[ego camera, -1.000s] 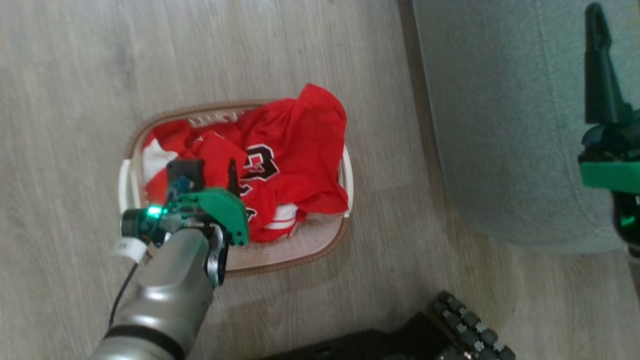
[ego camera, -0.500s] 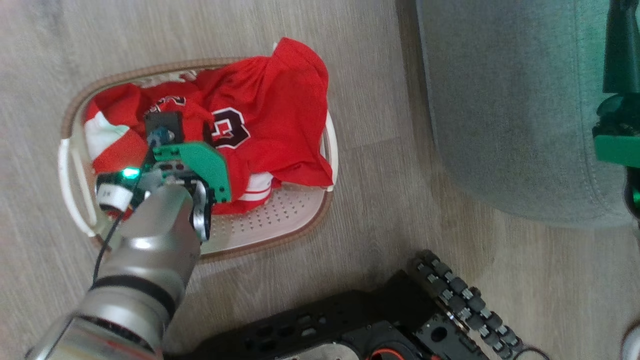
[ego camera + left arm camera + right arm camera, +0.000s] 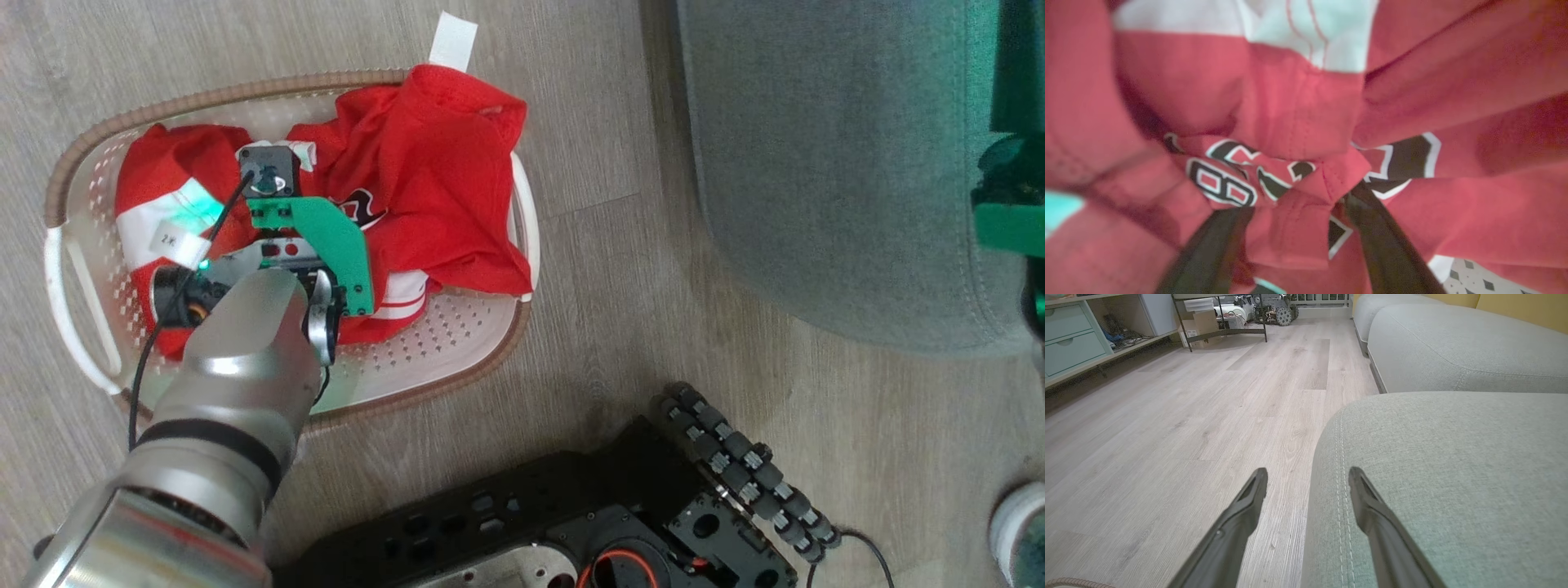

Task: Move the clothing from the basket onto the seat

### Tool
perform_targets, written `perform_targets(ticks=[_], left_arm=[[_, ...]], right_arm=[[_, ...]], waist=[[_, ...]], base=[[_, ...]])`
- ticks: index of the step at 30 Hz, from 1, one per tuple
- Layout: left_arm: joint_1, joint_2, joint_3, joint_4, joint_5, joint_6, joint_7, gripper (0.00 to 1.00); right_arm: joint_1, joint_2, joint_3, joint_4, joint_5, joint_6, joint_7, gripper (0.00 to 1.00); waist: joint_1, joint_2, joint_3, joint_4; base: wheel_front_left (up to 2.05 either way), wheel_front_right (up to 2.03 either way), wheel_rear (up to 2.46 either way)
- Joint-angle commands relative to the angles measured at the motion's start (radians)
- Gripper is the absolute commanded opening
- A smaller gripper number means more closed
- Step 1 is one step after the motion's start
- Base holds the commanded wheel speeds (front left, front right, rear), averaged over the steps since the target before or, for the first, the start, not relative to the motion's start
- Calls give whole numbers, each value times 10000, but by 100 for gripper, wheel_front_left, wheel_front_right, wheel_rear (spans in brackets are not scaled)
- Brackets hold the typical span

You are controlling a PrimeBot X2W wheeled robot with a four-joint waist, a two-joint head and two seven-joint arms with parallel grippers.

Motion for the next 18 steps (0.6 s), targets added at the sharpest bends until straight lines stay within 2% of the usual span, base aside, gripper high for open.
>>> perform_targets(ticks=[1,2,3,10,18], left_arm=[[289,106,28,21,-89,-50,-5,54],[272,106,3,21,-102,-83,-119,6],[265,106,-17,22,-123,-116,-234,0],[412,106,-171,2,-366,-375,-791,0],[1262,106,-451,-212,-751,-764,-1724,0]], right_arm=[[318,-186,30,-259,96,-2,-63,100],[316,-199,22,-262,94,-2,-63,100],[316,-210,14,-260,88,-2,-63,100],[318,-231,100,-228,29,-2,-63,100],[607,-144,299,-13,-81,-2,-63,100]], waist=[[0,0,6,18],[0,0,10,36],[0,0,5,55],[0,0,-399,230],[0,0,-2108,429]], base=[[0,0,0],[0,0,0],[0,0,0],[0,0,0],[0,0,0]])
